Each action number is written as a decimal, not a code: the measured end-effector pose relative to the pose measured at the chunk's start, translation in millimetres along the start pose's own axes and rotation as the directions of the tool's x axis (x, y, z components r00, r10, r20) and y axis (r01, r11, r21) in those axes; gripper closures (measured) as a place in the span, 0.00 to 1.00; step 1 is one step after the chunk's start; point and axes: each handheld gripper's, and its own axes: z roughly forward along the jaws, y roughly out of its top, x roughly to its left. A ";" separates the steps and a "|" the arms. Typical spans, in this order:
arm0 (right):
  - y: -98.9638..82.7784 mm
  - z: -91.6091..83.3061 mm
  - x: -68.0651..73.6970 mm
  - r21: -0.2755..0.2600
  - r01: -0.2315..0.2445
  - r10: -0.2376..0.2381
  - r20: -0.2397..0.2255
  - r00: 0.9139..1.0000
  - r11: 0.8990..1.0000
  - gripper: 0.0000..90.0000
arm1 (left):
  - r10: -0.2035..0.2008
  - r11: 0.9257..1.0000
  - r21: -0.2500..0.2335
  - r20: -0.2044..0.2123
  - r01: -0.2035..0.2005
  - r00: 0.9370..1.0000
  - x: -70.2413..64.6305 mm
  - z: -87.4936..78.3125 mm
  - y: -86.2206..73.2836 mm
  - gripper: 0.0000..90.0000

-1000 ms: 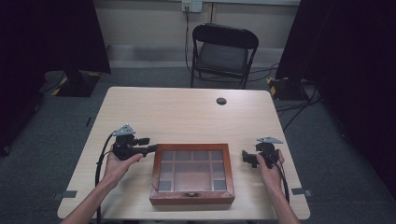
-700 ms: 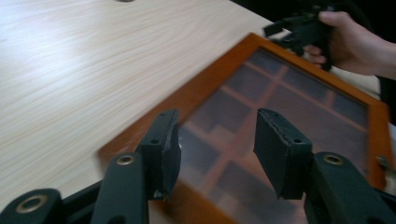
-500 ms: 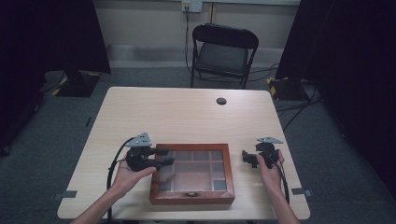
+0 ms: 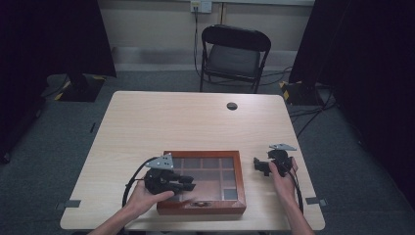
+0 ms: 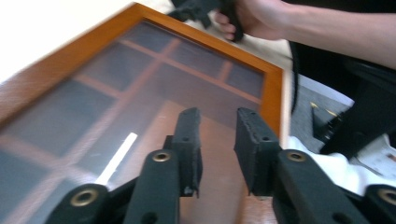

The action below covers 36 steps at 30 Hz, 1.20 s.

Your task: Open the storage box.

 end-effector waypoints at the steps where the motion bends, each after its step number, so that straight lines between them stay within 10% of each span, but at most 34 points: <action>1: 0.0 0.0 0.0 0.000 0.000 0.000 0.000 1.000 1.000 0.05 | 0.011 1.000 0.003 0.032 -0.011 0.999 -5.3 4.8 0.2 0.85; 16: 0.0 0.1 0.1 0.000 -0.001 0.001 0.001 1.000 1.000 0.05 | 0.101 0.986 0.127 0.076 -0.110 0.992 -25.6 29.8 -4.8 0.88; 36: -2.3 -2.3 1.0 -0.002 0.002 -0.002 -0.004 1.000 1.000 0.05 | 0.126 0.979 0.151 0.090 -0.139 0.988 -21.7 26.4 -1.2 0.91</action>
